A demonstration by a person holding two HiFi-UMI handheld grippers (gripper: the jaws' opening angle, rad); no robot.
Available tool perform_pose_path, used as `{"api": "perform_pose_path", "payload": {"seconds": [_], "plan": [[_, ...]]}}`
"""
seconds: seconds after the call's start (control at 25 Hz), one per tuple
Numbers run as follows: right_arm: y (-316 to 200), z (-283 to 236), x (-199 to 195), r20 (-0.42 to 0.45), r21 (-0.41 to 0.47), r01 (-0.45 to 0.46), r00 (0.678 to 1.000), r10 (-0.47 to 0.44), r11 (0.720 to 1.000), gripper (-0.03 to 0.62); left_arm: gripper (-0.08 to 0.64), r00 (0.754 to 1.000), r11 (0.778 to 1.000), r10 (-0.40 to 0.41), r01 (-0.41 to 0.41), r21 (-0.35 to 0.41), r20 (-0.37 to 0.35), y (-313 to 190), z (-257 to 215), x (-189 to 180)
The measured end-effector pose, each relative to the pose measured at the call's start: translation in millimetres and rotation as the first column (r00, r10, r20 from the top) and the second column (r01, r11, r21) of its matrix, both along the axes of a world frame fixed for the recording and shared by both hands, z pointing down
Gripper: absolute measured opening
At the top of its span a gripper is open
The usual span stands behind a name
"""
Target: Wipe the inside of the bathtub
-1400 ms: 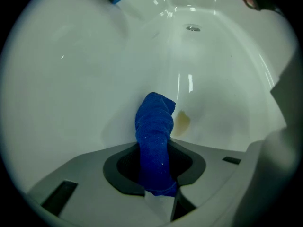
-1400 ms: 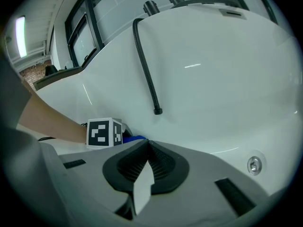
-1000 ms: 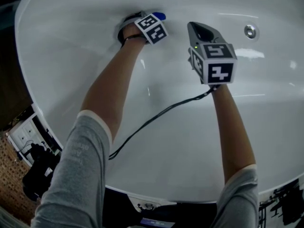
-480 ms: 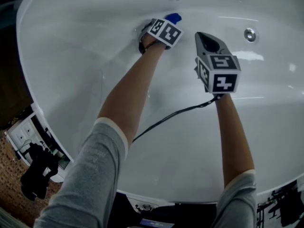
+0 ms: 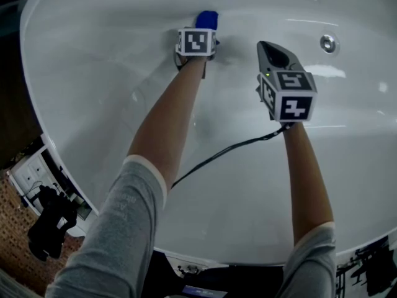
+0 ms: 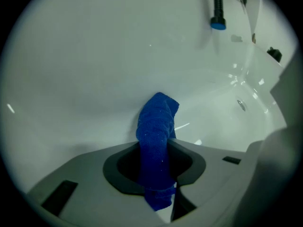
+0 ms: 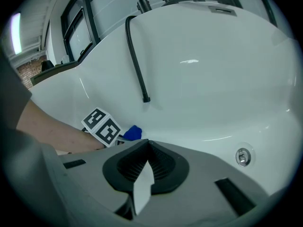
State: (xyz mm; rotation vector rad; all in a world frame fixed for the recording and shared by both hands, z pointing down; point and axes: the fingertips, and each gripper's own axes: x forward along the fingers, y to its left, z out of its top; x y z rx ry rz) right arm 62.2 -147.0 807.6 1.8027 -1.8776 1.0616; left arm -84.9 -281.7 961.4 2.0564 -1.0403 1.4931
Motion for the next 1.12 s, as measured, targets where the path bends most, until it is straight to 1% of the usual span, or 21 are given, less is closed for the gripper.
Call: {"api": "perform_pose_path", "payload": {"seconds": [0.08, 0.12, 0.16, 0.2, 0.24, 0.32, 0.36, 0.4, 0.44, 0.48, 0.52, 0.56, 0.64, 0.72, 0.8, 0.84, 0.92, 1.0, 1.04, 1.08, 1.12], "plan": [[4.0, 2.4, 3.5, -0.014, -0.007, 0.003, 1.000, -0.003, 1.000, 0.009, 0.123, 0.999, 0.999, -0.049, 0.049, 0.020, 0.016, -7.0, -2.9, -18.6], [5.7, 3.1, 5.3, -0.022, -0.010, 0.005, 1.000, -0.005, 1.000, 0.009, 0.123, 0.997, 0.997, -0.072, 0.072, 0.007, 0.003, -6.3, -2.6, -24.1], [7.4, 3.5, 7.1, -0.029, -0.010, 0.005, 1.000, -0.005, 1.000, 0.009, 0.123, 0.995, 0.995, -0.092, 0.090, -0.032, -0.044, -1.1, -0.1, -22.3], [8.8, 3.4, 9.1, -0.032, -0.010, 0.003, 0.999, -0.003, 1.000, 0.009, 0.123, 0.988, 0.992, -0.109, 0.100, -0.077, -0.113, 5.6, 3.4, -14.5], [9.8, 2.9, 11.2, -0.032, -0.009, 0.001, 0.999, -0.001, 1.000, 0.009, 0.123, 0.979, 0.990, -0.118, 0.103, -0.098, -0.167, 8.4, 5.5, -7.1], [10.7, 1.6, 15.2, -0.034, -0.006, -0.002, 0.999, 0.001, 1.000, 0.009, 0.123, 0.970, 0.990, -0.116, 0.097, -0.099, -0.212, 10.4, 5.2, 5.3], [11.0, 1.3, 17.0, -0.036, -0.007, -0.002, 0.999, 0.001, 1.000, 0.009, 0.123, 0.971, 0.989, -0.112, 0.089, -0.115, -0.213, 17.4, 5.1, 12.0], [11.0, 0.9, 18.5, -0.039, -0.007, -0.002, 0.999, 0.001, 1.000, 0.009, 0.123, 0.980, 0.988, -0.108, 0.087, -0.129, -0.167, 26.6, 5.9, 11.6], [10.7, 0.5, 19.6, -0.043, -0.006, -0.002, 0.999, 0.002, 1.000, 0.009, 0.123, 0.991, 0.987, -0.104, 0.091, -0.134, -0.089, 35.8, 7.9, 6.4], [10.2, 0.1, 20.5, -0.045, -0.006, -0.003, 0.999, 0.003, 1.000, 0.009, 0.123, 0.995, 0.987, -0.094, 0.087, -0.137, -0.042, 44.0, 10.3, 8.7], [9.8, -0.2, 20.8, -0.046, -0.007, -0.004, 0.999, 0.003, 1.000, 0.009, 0.123, 0.996, 0.988, -0.077, 0.069, -0.140, -0.050, 50.5, 12.0, 22.5], [9.8, -0.2, 20.8, -0.045, -0.009, -0.004, 0.999, 0.003, 1.000, 0.009, 0.123, 0.995, 0.989, -0.058, 0.046, -0.138, -0.084, 55.0, 12.6, 41.7], [10.4, 0.9, 20.5, -0.042, -0.015, -0.003, 0.999, 0.002, 1.000, 0.009, 0.123, 0.990, 0.994, -0.028, 0.012, -0.107, -0.141, 56.0, 11.1, 72.6], [9.2, 1.7, 20.6, -0.042, -0.016, -0.003, 0.999, 0.003, 1.000, 0.009, 0.123, 0.986, 0.997, -0.030, 0.018, -0.073, -0.163, 49.8, 8.6, 81.2], [7.4, 1.7, 20.4, -0.045, -0.016, -0.003, 0.999, 0.003, 1.000, 0.009, 0.123, 0.981, 0.997, -0.064, 0.054, -0.059, -0.181, 40.8, 7.9, 74.4], [6.4, 1.4, 19.7, -0.046, -0.015, -0.002, 0.999, 0.001, 1.000, 0.009, 0.123, 0.981, 0.997, -0.079, 0.073, -0.040, -0.180, 32.1, 6.9, 66.9], [5.2, 0.8, 18.4, -0.046, -0.011, 0.002, 0.999, -0.003, 1.000, 0.009, 0.123, 0.982, 0.994, -0.108, 0.111, 0.010, -0.152, 10.9, 3.5, 44.4], [5.6, 2.0, 18.5, -0.046, -0.011, 0.002, 0.999, -0.002, 1.000, 0.009, 0.123, 0.983, 0.988, -0.142, 0.147, 0.036, -0.119, -2.7, 2.4, 18.0], [5.4, 3.1, 19.0, -0.046, -0.012, -0.001, 0.999, 0.000, 1.000, 0.009, 0.123, 0.979, 0.983, -0.172, 0.178, 0.047, -0.113, -8.4, 1.8, 4.6], [4.7, 4.1, 19.2, -0.045, -0.011, -0.004, 0.999, 0.004, 1.000, 0.009, 0.123, 0.969, 0.974, -0.214, 0.221, 0.045, -0.124, -12.4, 1.7, -7.1], [4.0, 4.7, 19.0, -0.043, -0.011, -0.007, 0.999, 0.006, 1.000, 0.009, 0.123, 0.953, 0.965, -0.258, 0.264, 0.012, -0.159, -12.2, 3.3, -12.5]]}}
